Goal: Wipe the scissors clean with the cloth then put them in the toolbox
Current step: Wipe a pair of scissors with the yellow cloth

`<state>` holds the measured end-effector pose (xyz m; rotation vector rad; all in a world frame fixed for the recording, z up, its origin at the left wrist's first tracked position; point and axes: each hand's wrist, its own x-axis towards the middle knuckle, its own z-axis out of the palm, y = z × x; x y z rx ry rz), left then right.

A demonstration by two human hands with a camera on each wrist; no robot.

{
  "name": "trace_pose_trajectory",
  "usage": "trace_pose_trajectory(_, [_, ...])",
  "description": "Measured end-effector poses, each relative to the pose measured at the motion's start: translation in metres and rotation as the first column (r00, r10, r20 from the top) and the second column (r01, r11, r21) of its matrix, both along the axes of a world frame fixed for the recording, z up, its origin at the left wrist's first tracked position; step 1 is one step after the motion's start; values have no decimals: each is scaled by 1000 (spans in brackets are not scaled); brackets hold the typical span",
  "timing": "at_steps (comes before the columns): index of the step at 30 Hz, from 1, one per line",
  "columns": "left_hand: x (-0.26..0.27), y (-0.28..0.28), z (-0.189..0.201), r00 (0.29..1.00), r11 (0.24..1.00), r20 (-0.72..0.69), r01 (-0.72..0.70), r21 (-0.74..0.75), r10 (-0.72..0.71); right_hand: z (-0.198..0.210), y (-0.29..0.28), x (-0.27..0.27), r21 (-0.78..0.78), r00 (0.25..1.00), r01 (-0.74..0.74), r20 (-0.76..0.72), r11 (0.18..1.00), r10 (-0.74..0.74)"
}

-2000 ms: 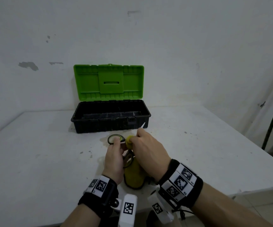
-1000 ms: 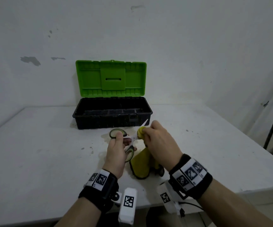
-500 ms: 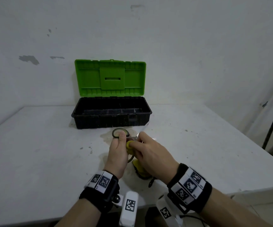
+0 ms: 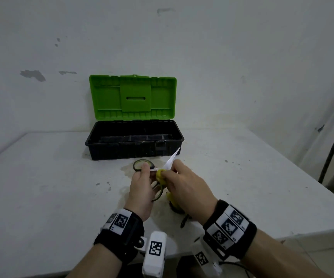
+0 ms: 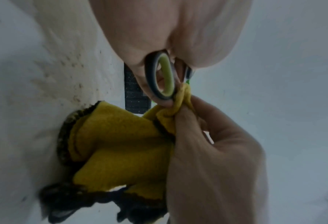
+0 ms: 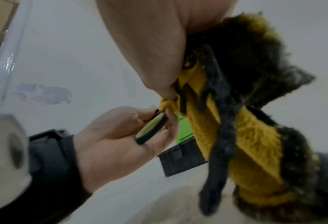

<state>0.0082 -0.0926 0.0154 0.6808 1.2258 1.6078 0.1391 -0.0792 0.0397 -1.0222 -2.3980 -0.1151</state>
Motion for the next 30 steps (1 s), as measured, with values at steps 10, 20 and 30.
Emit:
trace_pose_trajectory(10, [0, -1, 9, 983, 999, 181, 9, -40, -2, 6, 5, 9, 32, 996, -72, 50, 997, 71])
trace_pose_trajectory(20, [1, -3, 8, 1000, 1000, -18, 18, 22, -17, 4, -10, 1, 78, 998, -49, -40, 996, 52])
trace_pose_trajectory(30, [4, -6, 1, 991, 998, -125, 48, 40, -43, 6, 0, -1, 34, 996, 25, -82, 999, -22])
